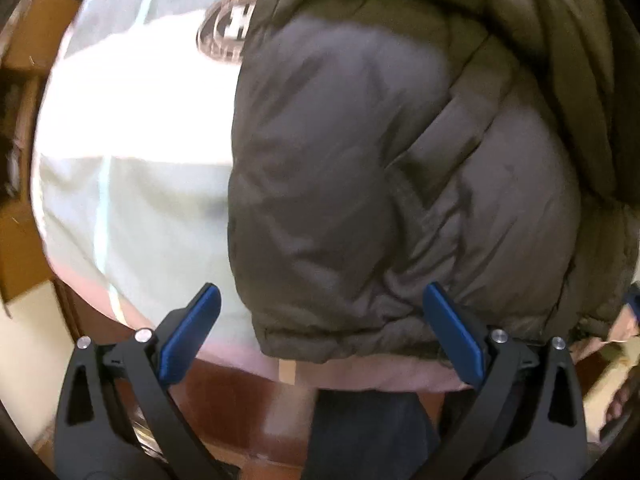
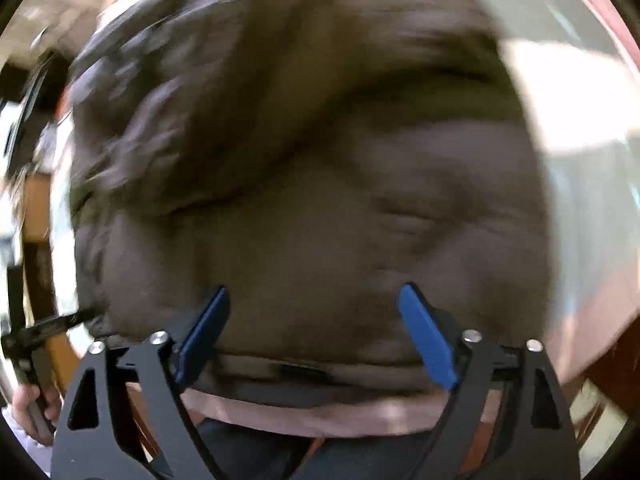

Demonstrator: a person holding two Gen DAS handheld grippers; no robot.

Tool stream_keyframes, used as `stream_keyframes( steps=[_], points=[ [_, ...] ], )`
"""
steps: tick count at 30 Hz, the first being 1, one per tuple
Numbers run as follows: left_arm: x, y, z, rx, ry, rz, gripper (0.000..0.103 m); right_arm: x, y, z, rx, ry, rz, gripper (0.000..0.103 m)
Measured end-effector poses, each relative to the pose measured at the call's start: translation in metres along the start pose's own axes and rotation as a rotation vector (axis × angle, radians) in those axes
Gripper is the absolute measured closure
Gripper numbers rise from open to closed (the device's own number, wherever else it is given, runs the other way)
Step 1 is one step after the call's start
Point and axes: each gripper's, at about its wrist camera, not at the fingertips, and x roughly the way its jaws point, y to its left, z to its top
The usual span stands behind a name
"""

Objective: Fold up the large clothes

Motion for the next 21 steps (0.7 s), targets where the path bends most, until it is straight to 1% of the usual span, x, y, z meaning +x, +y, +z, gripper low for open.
stream_keyframes(
  steps=[2, 4, 5, 7, 8, 9, 11, 12, 13, 14, 15, 16, 17, 19, 20, 21],
  points=[
    [0.006, 0.025, 0.001, -0.052, 0.020, -0.084, 0.002, -0.001, -0.029, -0.008, 0.046, 0.002, -0.044, 0.014],
    [0.013, 0.046, 0.002, -0.123, 0.045, -0.158, 0.002, 0.001, -0.050, -0.016, 0.099, 0.011, -0.059, 0.014],
    [0.016, 0.052, 0.003, -0.145, 0.059, -0.189, 0.002, 0.006, -0.061, -0.018, 0.138, 0.029, -0.051, 0.014],
    [0.025, 0.062, 0.007, -0.184, 0.108, -0.284, 0.002, 0.022, -0.078, -0.022, 0.204, 0.083, -0.009, 0.012],
    [0.028, 0.065, 0.008, -0.189, 0.122, -0.302, 0.002, 0.030, -0.082, -0.023, 0.230, 0.110, 0.013, 0.012],
    [0.033, 0.066, 0.009, -0.192, 0.143, -0.312, 0.002, 0.036, -0.084, -0.024, 0.239, 0.122, 0.026, 0.012],
    [0.045, 0.070, 0.008, -0.205, 0.176, -0.313, 0.002, 0.045, -0.084, -0.022, 0.250, 0.133, 0.050, 0.006],
    [0.042, 0.069, 0.011, -0.216, 0.193, -0.324, 0.002, 0.047, -0.087, -0.021, 0.263, 0.134, 0.063, 0.005],
    [0.048, 0.081, 0.002, -0.226, 0.205, -0.339, 0.002, 0.050, -0.088, -0.019, 0.277, 0.139, 0.074, 0.003],
    [0.051, 0.081, 0.001, -0.239, 0.219, -0.355, 0.002, 0.053, -0.091, -0.017, 0.290, 0.147, 0.085, 0.001],
    [0.054, 0.080, 0.001, -0.244, 0.231, -0.365, 0.002, 0.052, -0.102, -0.012, 0.295, 0.158, 0.086, 0.001],
    [0.056, 0.078, 0.000, -0.242, 0.244, -0.367, 0.002, 0.055, -0.103, -0.010, 0.292, 0.171, 0.077, 0.001],
    [0.062, 0.077, -0.001, -0.239, 0.251, -0.363, 0.002, 0.055, -0.105, -0.009, 0.290, 0.176, 0.080, 0.001],
    [0.062, 0.072, 0.000, -0.222, 0.252, -0.355, 0.002, 0.055, -0.116, -0.007, 0.295, 0.176, 0.104, 0.001],
    [0.073, 0.069, -0.007, -0.214, 0.249, -0.352, 0.002, 0.056, -0.118, -0.006, 0.300, 0.177, 0.120, 0.001],
    [0.072, 0.067, -0.005, -0.203, 0.247, -0.344, 0.002, 0.056, -0.126, -0.010, 0.306, 0.178, 0.132, 0.001]
  ],
)
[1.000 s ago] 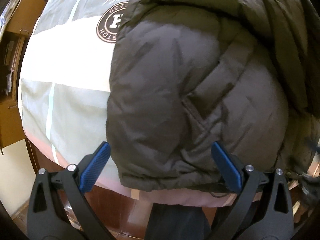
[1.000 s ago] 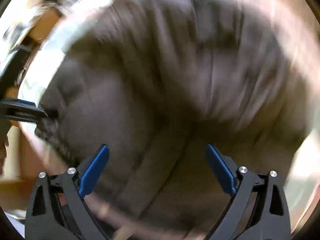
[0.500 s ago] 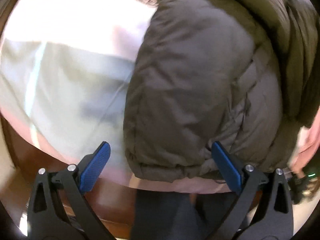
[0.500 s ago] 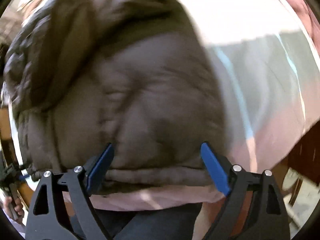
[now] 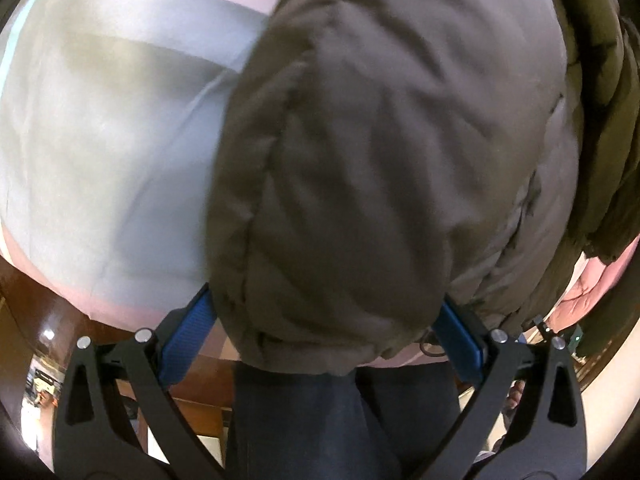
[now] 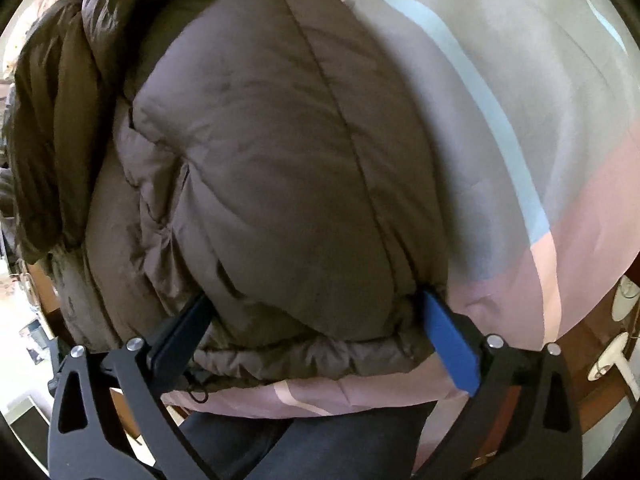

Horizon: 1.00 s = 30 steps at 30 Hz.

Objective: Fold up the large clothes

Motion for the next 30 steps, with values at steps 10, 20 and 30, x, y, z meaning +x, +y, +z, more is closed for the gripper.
stream_keyframes(
  steps=[10, 20, 30],
  points=[
    [0.007, -0.031, -0.002, 0.046, -0.083, 0.036, 0.011, 0.006, -0.023, -0.004, 0.006, 0.009, -0.024, 0.007],
    [-0.005, -0.037, 0.007, 0.055, -0.063, 0.032, 0.008, -0.007, -0.072, 0.019, 0.130, 0.050, 0.108, 0.002],
    [-0.028, -0.063, 0.003, 0.116, -0.140, -0.081, 0.081, -0.012, -0.046, 0.032, 0.149, 0.026, 0.283, 0.083]
  ],
)
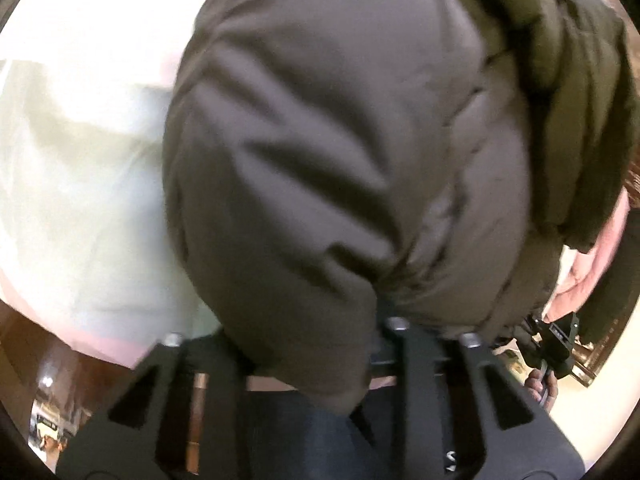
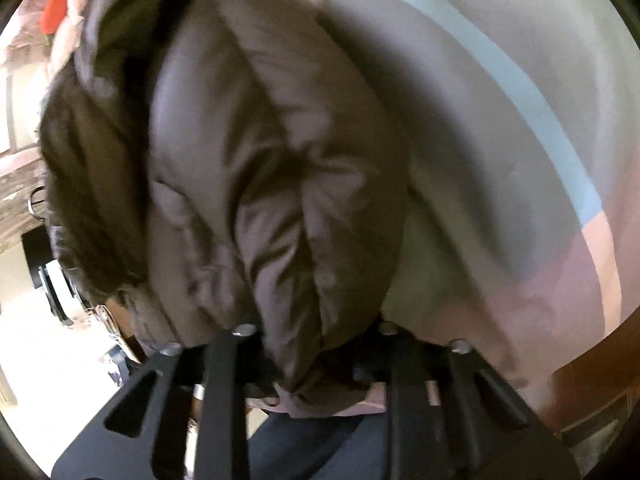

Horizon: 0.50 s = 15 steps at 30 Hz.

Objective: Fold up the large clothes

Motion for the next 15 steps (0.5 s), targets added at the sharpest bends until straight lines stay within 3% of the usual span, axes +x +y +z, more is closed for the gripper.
stream_keyframes(
  steps=[2, 4, 9, 12, 15],
  points=[
    [-0.010, -0.008, 0.003, 0.003, -0.028, -0.067, 0.084, -0.015, 0.011, 0.008, -0.008, -0.020, 0.062, 0.083],
    [-0.029, -0.016, 0.006, 0.003, -0.082, -0.184, 0.084, -0.034, 0.020, 0.016, -0.012, -0.062, 0.147, 0.083],
    [-0.127, -0.064, 0.024, 0.092, -0.300, -0.409, 0.084, -0.090, 0.079, 0.042, -0.082, -0.214, 0.379, 0.085],
    [-0.177, -0.094, 0.053, 0.140, -0.391, -0.466, 0.084, -0.113, 0.128, 0.069, -0.128, -0.296, 0.491, 0.087],
    [-0.207, -0.127, 0.088, 0.172, -0.428, -0.474, 0.084, -0.111, 0.196, 0.095, -0.149, -0.349, 0.584, 0.088]
  ],
)
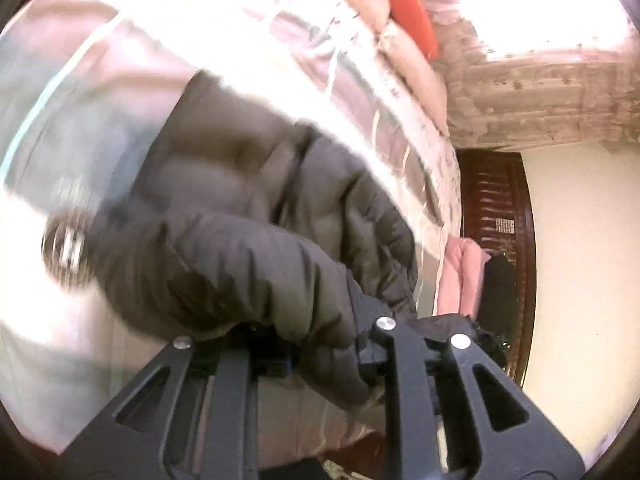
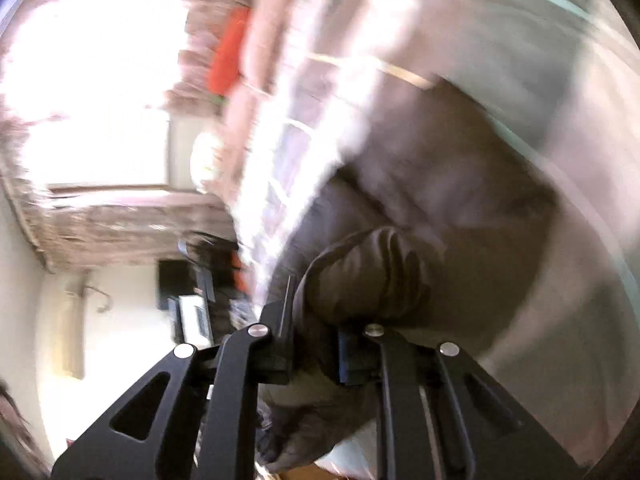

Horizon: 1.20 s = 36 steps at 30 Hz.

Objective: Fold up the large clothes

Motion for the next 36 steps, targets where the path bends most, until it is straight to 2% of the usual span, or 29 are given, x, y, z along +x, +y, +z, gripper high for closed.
stream_keyframes(
  steps=[2, 6, 7, 8, 10, 13, 16, 18, 20, 22, 24, 26, 28, 29, 30, 31, 32, 33, 34, 36],
  points=[
    [-0.001, -0.011, 0.033, -0.020, -0.034, -0.048, 0.084, 0.018, 0.021, 0.034, 0.008, -0.047, 0.058, 0.088],
    [0.012, -0.005, 0.102, -0.172, -0.087, -0.118, 0.082, 0.057, 0.033, 0.098, 0.069, -0.141, 0.066, 0.088],
    [0.019, -0.004, 0.112, -0.191, -0.088, -0.114, 0.082, 0.073, 0.034, 0.111, 0.073, -0.148, 0.049, 0.088],
    [0.030, -0.004, 0.128, -0.212, -0.079, -0.091, 0.081, 0.090, 0.038, 0.127, 0.053, -0.150, -0.009, 0.088],
    [0.054, -0.002, 0.152, -0.243, -0.050, -0.008, 0.081, 0.113, 0.041, 0.142, 0.011, -0.146, -0.111, 0.088],
    [0.076, 0.010, 0.171, -0.311, -0.039, 0.018, 0.080, 0.143, 0.024, 0.151, 0.014, -0.144, -0.211, 0.088],
    [0.105, 0.035, 0.174, -0.334, -0.005, 0.103, 0.078, 0.172, -0.012, 0.144, 0.021, -0.112, -0.321, 0.088],
    [0.123, 0.060, 0.167, -0.411, 0.016, 0.165, 0.078, 0.188, -0.044, 0.134, 0.059, -0.063, -0.383, 0.088],
    [0.135, 0.087, 0.150, -0.523, 0.027, 0.154, 0.078, 0.201, -0.074, 0.125, 0.111, -0.022, -0.396, 0.088],
    [0.138, 0.095, 0.146, -0.560, 0.025, 0.134, 0.078, 0.202, -0.084, 0.121, 0.121, -0.015, -0.382, 0.088],
    [0.130, 0.096, 0.155, -0.581, 0.013, 0.116, 0.077, 0.196, -0.078, 0.126, 0.116, -0.012, -0.379, 0.087],
    [0.100, 0.091, 0.175, -0.590, -0.048, 0.073, 0.073, 0.189, -0.066, 0.143, 0.117, -0.010, -0.352, 0.079],
    [0.073, 0.079, 0.198, -0.534, -0.095, 0.047, 0.068, 0.180, -0.043, 0.157, 0.084, 0.005, -0.344, 0.062],
    [0.061, 0.072, 0.207, -0.494, -0.118, 0.046, 0.056, 0.178, -0.034, 0.160, 0.059, 0.003, -0.343, 0.049],
    [0.045, 0.063, 0.214, -0.444, -0.163, 0.085, 0.038, 0.173, -0.017, 0.163, 0.004, -0.021, -0.344, 0.029],
    [0.022, 0.054, 0.220, -0.390, -0.236, 0.155, 0.010, 0.166, -0.001, 0.165, -0.056, -0.069, -0.363, 0.020],
    [0.004, 0.048, 0.221, -0.359, -0.298, 0.194, 0.007, 0.155, 0.017, 0.166, -0.133, -0.152, -0.385, 0.006],
    [-0.017, 0.043, 0.223, -0.338, -0.355, 0.221, 0.007, 0.146, 0.028, 0.166, -0.166, -0.200, -0.395, 0.003],
    [-0.034, 0.040, 0.223, -0.323, -0.380, 0.226, 0.008, 0.141, 0.036, 0.165, -0.183, -0.228, -0.409, 0.003],
    [-0.046, 0.029, 0.218, -0.271, -0.356, 0.259, 0.011, 0.143, 0.057, 0.155, -0.235, -0.185, -0.406, 0.003]
  ],
)
